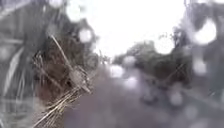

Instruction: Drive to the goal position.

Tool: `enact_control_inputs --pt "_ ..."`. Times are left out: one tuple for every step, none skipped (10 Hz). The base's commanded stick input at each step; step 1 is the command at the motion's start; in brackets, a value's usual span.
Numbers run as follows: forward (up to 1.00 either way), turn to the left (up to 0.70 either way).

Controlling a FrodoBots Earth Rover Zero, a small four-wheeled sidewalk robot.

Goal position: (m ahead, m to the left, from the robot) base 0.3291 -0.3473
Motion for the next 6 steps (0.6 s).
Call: enact_control_inputs --pt "1.00 0.00" --pt "1.00 0.00" --pt "1.00 0.00" --pt "1.00 0.00" --pt "1.00 0.00" --pt "1.00 0.00"
